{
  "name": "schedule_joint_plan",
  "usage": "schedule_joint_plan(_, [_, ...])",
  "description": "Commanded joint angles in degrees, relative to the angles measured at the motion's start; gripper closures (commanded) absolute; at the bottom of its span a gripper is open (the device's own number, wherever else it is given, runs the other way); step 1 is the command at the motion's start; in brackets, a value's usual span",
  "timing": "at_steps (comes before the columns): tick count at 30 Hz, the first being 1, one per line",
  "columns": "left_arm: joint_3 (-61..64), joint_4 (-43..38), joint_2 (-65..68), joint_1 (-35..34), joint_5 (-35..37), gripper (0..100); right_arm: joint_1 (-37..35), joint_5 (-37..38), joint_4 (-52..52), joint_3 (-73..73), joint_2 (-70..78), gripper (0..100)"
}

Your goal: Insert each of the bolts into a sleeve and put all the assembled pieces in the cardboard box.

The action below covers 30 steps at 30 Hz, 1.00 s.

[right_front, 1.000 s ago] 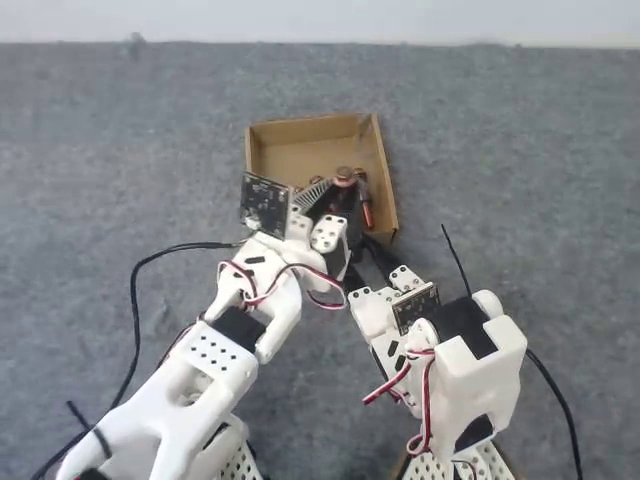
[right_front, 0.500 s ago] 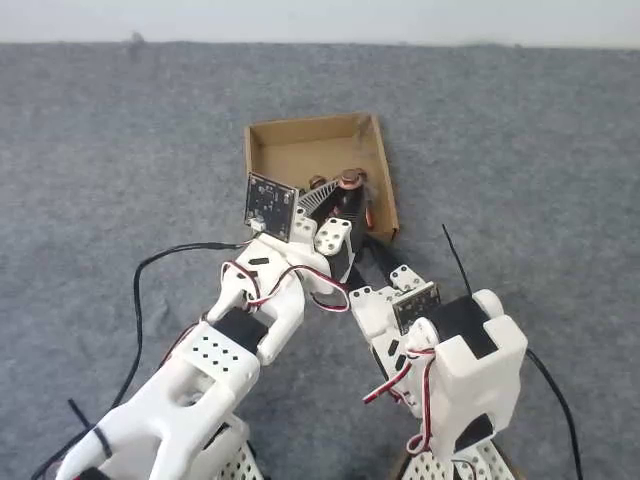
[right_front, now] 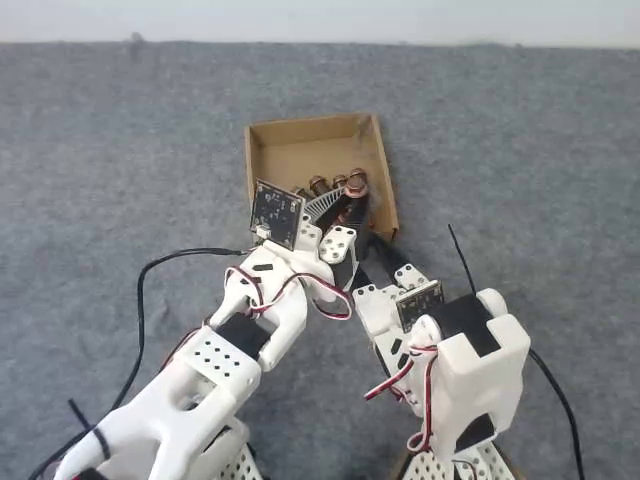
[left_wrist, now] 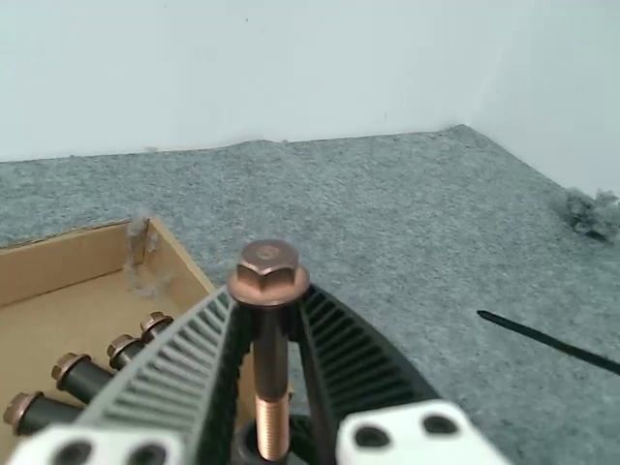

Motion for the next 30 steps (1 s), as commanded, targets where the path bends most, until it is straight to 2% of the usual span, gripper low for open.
schedule_joint_plan(1, [0.7,-1.1,-1.3,0.2,0.5,99,1.2,0.7,-1.7,1.7,-4.0,99.2])
schedule_joint_plan(18, [0.8,-1.3,-1.3,-1.5,0.4,99,1.1,0.7,-1.7,1.7,-4.0,99.2])
schedule_joint_plan(23, [2.2,-6.5,-0.4,-2.6,0.4,99,1.1,0.7,-1.7,1.7,-4.0,99.2])
schedule_joint_plan(30, [1.4,-13.3,9.6,-2.2,0.4,99,1.2,0.7,-1.7,1.7,-4.0,99.2])
